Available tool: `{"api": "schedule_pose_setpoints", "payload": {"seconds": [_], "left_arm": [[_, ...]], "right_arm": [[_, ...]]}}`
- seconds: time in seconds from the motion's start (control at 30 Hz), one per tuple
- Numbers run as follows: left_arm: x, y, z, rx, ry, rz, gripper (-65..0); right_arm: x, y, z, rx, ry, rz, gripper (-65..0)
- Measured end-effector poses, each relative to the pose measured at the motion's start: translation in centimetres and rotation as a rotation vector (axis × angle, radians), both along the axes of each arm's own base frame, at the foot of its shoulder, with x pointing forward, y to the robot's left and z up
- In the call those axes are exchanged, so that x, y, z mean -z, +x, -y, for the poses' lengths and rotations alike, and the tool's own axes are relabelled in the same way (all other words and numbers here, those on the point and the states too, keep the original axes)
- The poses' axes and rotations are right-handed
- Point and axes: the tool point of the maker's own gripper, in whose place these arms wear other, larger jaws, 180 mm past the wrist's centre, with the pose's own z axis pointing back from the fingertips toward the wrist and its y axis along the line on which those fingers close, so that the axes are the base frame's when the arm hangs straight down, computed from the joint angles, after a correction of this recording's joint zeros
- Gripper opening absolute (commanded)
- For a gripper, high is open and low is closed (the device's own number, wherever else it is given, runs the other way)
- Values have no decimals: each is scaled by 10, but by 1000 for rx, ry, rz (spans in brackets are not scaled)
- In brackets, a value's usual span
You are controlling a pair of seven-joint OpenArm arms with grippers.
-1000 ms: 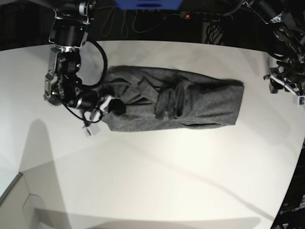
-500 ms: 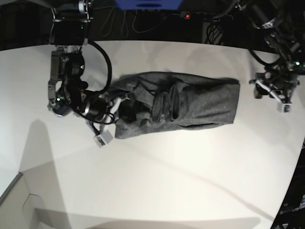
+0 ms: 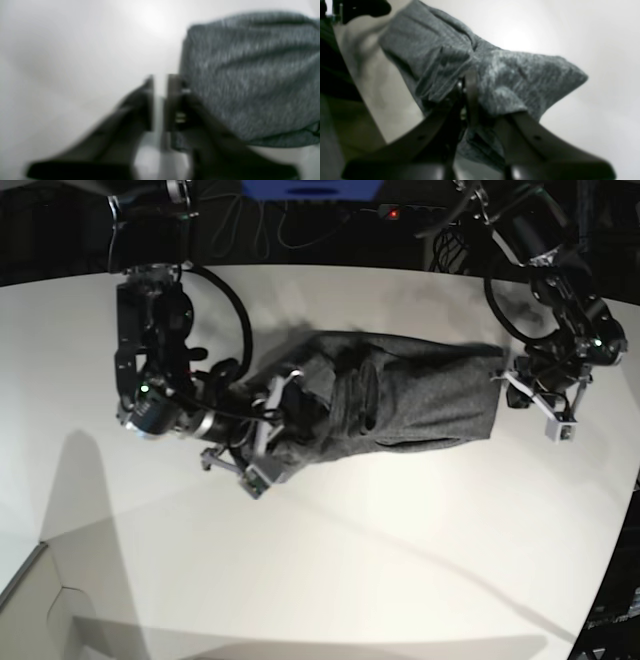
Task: Layout the t-shirt on the table in an organized manner, then fold the t-shirt properly
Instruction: 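Fold the collar end over the shirt toward the left gripper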
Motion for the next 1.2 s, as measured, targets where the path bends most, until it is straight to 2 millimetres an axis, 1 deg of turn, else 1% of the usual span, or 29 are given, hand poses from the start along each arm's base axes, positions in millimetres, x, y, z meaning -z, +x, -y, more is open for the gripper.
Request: {"api": "schedule_pose_setpoints", "payload": {"seconds": [0.03, 0.07, 0.1, 0.17, 0.23, 0.3, 0.37, 0.43, 0.53, 0.6, 0.7, 0.77, 0.87, 0.9, 0.97, 1.07, 1.13, 1.2], "left_arm": [[5, -3, -2, 0, 14, -25, -648], [12, -8, -6, 2, 41, -62, -630], [15, -8, -9, 1, 64, -84, -633], [16, -3, -13, 0, 96, -97, -650], [17, 3, -11, 1, 87, -91, -650], [18, 4, -8, 0, 82, -89, -650], [19, 4, -6, 0, 78, -87, -650], [19, 5, -6, 1, 76, -88, -650], [20, 8, 3, 25, 90, -96, -650], [19, 7, 10, 37, 89, -90, -650], [18, 0, 23, 37, 75, -72, -650], [18, -4, 31, 39, 66, -70, -650], [17, -8, 32, 44, 75, -82, -650], [17, -9, 33, 46, 74, -81, -650], [18, -12, 37, 46, 69, -79, -650], [19, -15, 38, 44, 58, -75, -650], [19, -15, 38, 48, 59, -76, -650], [19, -14, 38, 48, 59, -73, -650]], "right_arm": [[0, -1, -3, -13, -24, 9, -650], [2, -2, -6, -26, -43, 14, -650], [1, -4, -10, -38, -47, 17, -650], [-4, -5, -17, -60, -39, 43, -650], [-10, -6, -26, -74, -24, 63, -650], [-13, -4, -29, -70, -44, 78, -650], [-23, -1, -32, -65, -44, 112, -650], [-31, 5, -41, -79, -75, 149, -650], [-44, 4, -68, -147, -98, 205, -650], [-47, 0, -84, -182, -130, 238, -650], [-40, -3, -102, -211, -191, 246, -650], [-32, -2, -108, -228, -218, 250, -650], [-11, 2, -110, -268, -315, 247, -650], [-9, 0, -114, -290, -326, 252, -650], [-12, -6, -125, -335, -330, 277, -650], [-13, -22, -153, -431, -303, 302, -650], [-14, -30, -163, -473, -306, 323, -650], [-16, -36, -169, -500, -311, 343, -650]]}}
